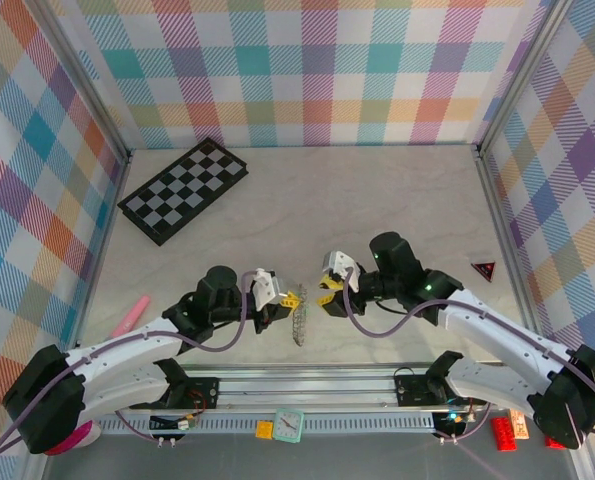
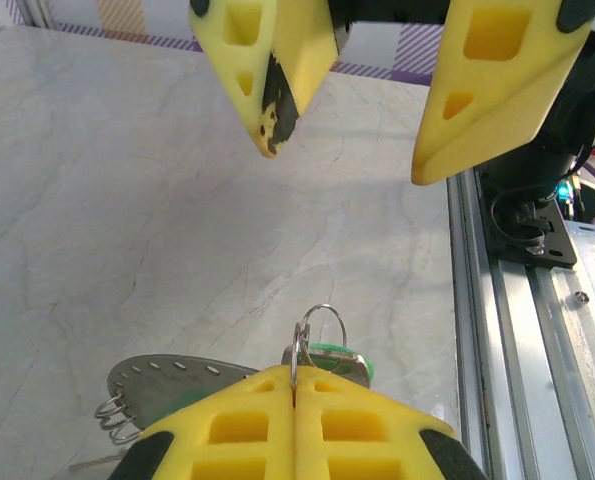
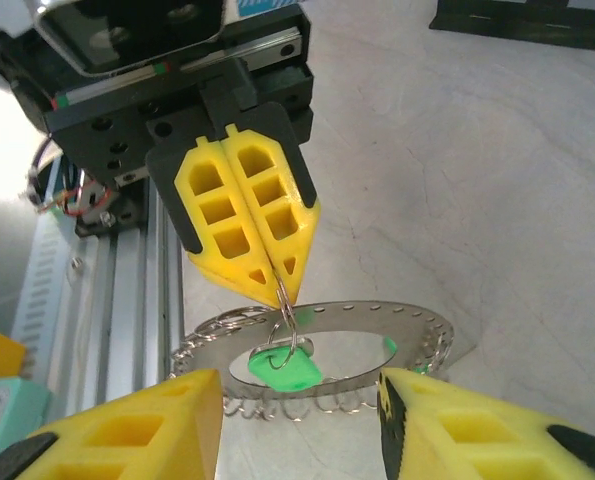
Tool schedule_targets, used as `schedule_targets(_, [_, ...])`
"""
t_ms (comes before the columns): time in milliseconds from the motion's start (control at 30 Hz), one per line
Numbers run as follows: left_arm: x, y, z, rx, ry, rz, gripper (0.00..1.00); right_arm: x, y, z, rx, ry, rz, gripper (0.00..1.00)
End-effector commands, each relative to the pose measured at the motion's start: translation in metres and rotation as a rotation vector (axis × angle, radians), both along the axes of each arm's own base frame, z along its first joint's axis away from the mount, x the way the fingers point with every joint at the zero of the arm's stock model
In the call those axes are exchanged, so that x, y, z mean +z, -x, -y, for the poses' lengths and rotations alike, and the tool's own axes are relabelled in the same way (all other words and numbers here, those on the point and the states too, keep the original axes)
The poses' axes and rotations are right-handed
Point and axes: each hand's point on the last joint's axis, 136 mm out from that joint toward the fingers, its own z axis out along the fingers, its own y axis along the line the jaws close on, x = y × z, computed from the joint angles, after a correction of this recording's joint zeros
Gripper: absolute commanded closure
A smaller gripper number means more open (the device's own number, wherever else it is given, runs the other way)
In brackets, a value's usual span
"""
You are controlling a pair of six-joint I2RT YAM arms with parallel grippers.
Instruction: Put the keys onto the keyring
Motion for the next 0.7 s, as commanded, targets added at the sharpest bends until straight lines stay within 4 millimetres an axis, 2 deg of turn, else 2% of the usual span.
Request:
schedule_targets(0, [0.029, -0.003, 0.003, 0.004, 0.102, 0.077, 1.00, 0.005, -0.002, -0.002, -0.054, -0.064, -0.090, 0.55])
schedule_targets(100, [0.030, -0.003, 0.004, 0.003, 0.109, 0.076, 1.00, 0.002, 0.004, -0.008, -0.021, -0.075, -0.159, 0.57])
schedule_targets(300, [0.030, -0.002, 0.006, -0.011, 0.114, 0.075, 1.00, -0.009, 0.003, -0.017, 0.008, -0.054, -0.218, 0.62])
schedule_targets(667, [0.031, -0.003, 0.006, -0.008, 0.117, 0.079, 1.00, -0.003, 0.006, -0.025, 0.040, -0.092, -0.285, 0.70])
